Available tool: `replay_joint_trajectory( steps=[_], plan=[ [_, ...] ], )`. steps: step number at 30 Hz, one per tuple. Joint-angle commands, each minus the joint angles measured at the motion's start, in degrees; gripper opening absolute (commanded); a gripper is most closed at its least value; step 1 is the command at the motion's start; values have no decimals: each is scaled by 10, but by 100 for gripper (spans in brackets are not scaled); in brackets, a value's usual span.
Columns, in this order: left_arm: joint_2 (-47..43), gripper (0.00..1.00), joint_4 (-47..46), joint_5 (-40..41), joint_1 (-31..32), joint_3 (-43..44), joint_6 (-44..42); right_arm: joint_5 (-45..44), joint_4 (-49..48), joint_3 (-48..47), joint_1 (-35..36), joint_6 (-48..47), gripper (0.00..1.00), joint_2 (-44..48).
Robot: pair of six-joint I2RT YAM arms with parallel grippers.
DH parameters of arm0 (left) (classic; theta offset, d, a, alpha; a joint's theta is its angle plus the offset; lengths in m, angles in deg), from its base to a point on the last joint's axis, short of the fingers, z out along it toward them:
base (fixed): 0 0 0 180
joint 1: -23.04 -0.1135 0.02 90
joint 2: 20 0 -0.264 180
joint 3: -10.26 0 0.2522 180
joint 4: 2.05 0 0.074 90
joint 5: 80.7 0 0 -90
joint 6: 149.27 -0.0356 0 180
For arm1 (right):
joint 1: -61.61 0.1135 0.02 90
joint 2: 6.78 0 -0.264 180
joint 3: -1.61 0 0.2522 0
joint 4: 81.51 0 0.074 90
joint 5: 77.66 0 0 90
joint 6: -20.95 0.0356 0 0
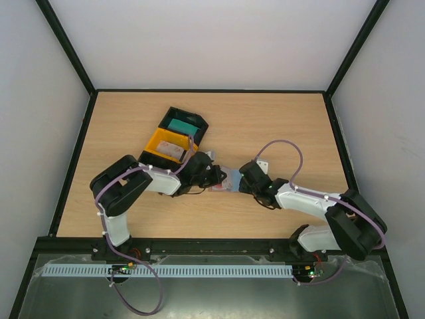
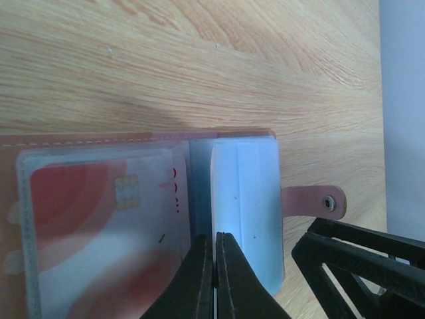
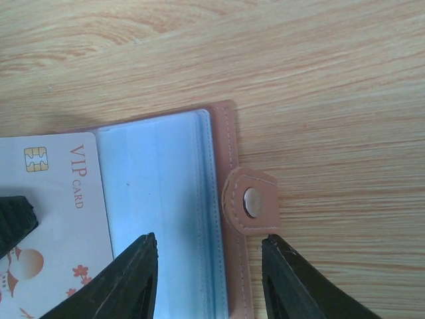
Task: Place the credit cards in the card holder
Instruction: Insert the credit card into the card holder.
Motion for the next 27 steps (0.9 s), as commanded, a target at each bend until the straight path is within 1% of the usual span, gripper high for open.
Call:
replay_joint_trajectory(
  steps=[1,4,8,10,16,27],
  plan=[
    [25,2,-49,-36,-4,-15,16,3,-17,16,-6,14,42,-19],
    [28,2,-50,-42,-4,-18,19,-9,-12,21,-6,17,41,-25],
    [28,2,-57,-57,-4,-22,24,-18,-3,32,-6,27,37,-26],
    [29,3,-56,-57,-4,-22,25,-16,-4,37,-6,29,35,-26],
    [41,3,-60,-73,-4,-14,28,1,-17,49,-6,35,32,-28],
    [68,3,-40,-48,-4,12,20,9,-23,53,-6,37,26,-35]
  ],
)
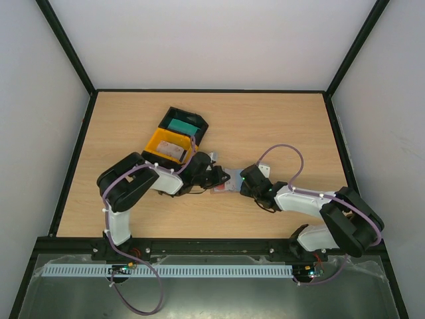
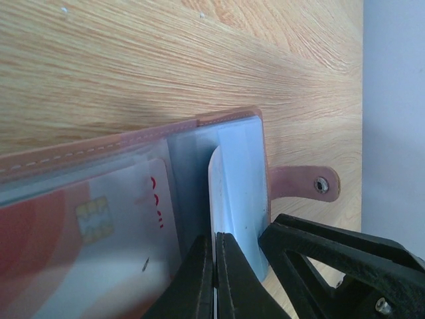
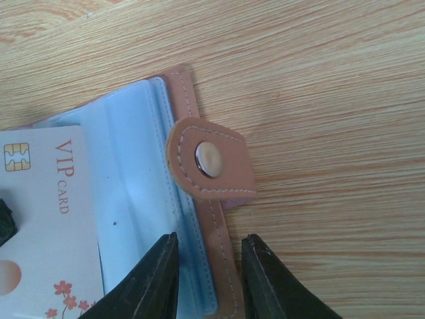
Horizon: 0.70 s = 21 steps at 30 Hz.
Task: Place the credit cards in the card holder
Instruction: Insert the credit card into the card holder.
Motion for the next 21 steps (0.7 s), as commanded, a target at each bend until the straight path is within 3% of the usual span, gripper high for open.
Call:
replay_joint_trajectory(
  steps=[1,21],
  plan=[
    [23,3,21,17,-1,11,-6,3,16,19,-3,7,26,-11],
    [61,5,-30,26,23,4,37,34,-4,34,-2,17,18,-19]
  ],
)
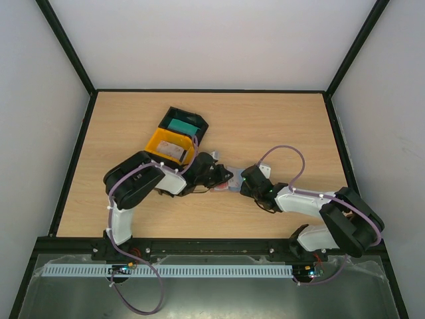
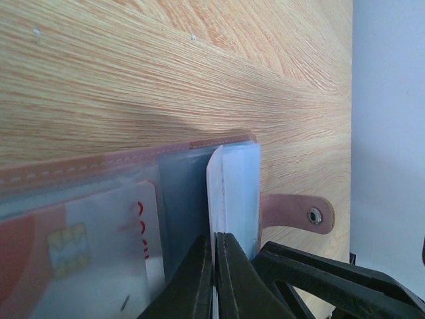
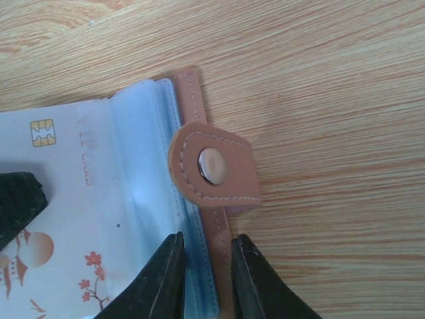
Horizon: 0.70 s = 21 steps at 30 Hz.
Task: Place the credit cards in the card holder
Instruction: Insert the credit card into the card holder.
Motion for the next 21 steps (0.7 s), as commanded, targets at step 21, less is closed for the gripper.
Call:
replay_joint_trajectory(
  steps=[21],
  plan=[
    [-15,39,67,45,47,-19,-35,27,20,23,-2,14,18,-5]
  ],
)
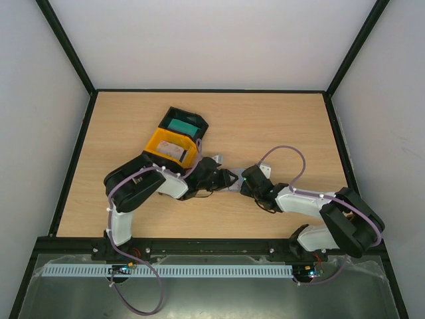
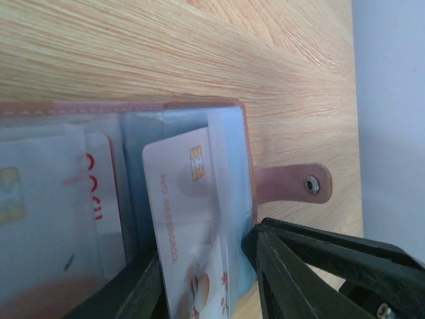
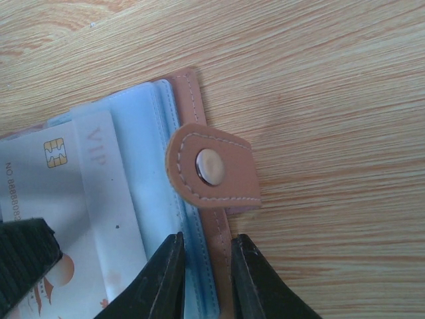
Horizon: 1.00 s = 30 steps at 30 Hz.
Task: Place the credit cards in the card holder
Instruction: Insert the credit card into the card holder.
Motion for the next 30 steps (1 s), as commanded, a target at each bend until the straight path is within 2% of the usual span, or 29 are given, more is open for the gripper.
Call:
replay_joint_trajectory(
  steps=[1,9,22,30],
  plan=[
    [-21,41,89,11,15,-8,-21,21,28,18,1,5,18,-8],
    [-59,56,162,16,28,5,-33,40,15,19,1,4,18,-29],
    [-93,63,248,58,29,17,-33,41,16,19,0,5,18,-24],
    [-117,66,253,70,28,-1,-15,51,11,19,1,2,18,-19]
  ],
)
